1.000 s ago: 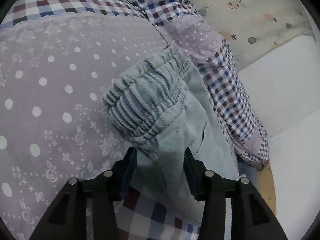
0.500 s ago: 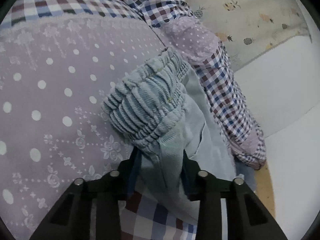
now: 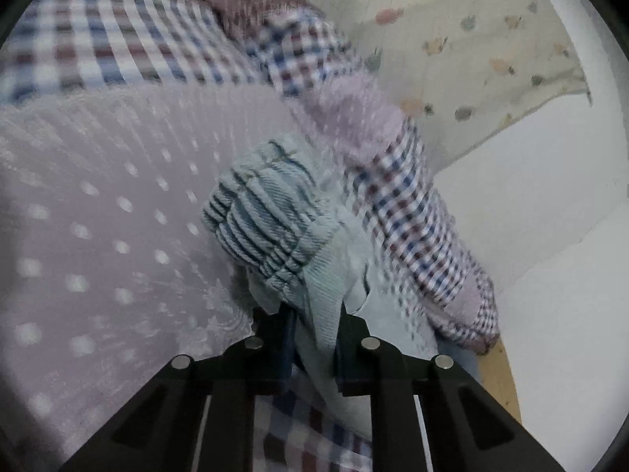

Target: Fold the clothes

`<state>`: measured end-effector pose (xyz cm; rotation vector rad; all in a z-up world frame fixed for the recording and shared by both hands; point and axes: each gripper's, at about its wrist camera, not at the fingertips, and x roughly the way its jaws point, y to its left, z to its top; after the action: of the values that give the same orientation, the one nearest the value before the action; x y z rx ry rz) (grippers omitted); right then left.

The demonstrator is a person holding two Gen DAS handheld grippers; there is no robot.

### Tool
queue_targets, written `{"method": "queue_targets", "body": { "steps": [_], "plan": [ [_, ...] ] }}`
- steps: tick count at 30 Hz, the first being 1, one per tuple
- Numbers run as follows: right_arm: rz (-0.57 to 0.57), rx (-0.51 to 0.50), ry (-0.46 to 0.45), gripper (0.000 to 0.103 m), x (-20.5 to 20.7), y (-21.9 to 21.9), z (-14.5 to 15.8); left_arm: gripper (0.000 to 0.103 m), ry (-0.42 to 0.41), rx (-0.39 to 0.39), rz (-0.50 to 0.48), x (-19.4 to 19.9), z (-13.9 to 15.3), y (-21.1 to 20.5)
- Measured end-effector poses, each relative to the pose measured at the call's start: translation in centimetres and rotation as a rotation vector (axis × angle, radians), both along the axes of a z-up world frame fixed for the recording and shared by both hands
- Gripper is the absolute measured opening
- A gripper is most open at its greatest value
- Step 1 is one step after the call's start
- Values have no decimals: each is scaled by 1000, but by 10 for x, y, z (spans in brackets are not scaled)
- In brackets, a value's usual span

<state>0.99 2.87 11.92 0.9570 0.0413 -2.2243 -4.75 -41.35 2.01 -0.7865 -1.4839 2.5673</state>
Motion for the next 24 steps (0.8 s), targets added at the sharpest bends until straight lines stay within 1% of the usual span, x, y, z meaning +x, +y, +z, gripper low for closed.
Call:
{"method": "queue_targets", "body": {
  "steps": [1,2,4,5,6,7,8,9,11,12,13,14,17,18,19,23,24],
  "plan": [
    [50,-32,3,0,16,-7,5,15,17,-7,7,10,6,-4],
    [91,-26,10,0,32,-20,5,15,18,-24,0,16,10,-7],
    [132,62,0,0,49,-45,-11,17,-65,-87,-23,13,-3,-6],
    [133,103,-15,0,53,-53,-20,17,-108,-118,-35,12,-10,-5],
    [114,127,-39,3,54,-55,-28,19,-171,-125,-35,10,-22,-4],
    [94,137,-56,3,55,-54,-33,21,-216,-122,-36,10,-31,-3],
    [75,123,-61,3,58,-47,-33,22,-216,-132,-39,12,-32,-3],
    [58,109,-63,3,61,-40,-32,25,-215,-141,-42,14,-32,-2],
    [14,102,-50,16,64,-17,-28,44,-212,-206,-60,19,-21,3],
    [-13,102,-42,32,65,-4,-26,67,-203,-252,-43,25,-15,5],
    [-42,102,-34,42,67,9,-24,76,-193,-298,-25,32,-8,6],
    [-77,103,-28,43,69,25,-22,77,-170,-323,-15,40,-2,7],
    [-187,107,-9,45,70,80,-16,77,-165,-329,-4,58,6,11],
    [-221,107,-5,46,70,98,-15,79,-160,-341,-1,65,9,15],
    [-250,103,-5,47,70,116,-16,81,-147,-361,-4,74,13,20],
    [-371,64,1,49,68,188,-16,83,-117,-430,-19,101,31,44],
    [-399,46,10,51,66,205,-15,83,-117,-444,-29,106,36,54]
  ]
}}
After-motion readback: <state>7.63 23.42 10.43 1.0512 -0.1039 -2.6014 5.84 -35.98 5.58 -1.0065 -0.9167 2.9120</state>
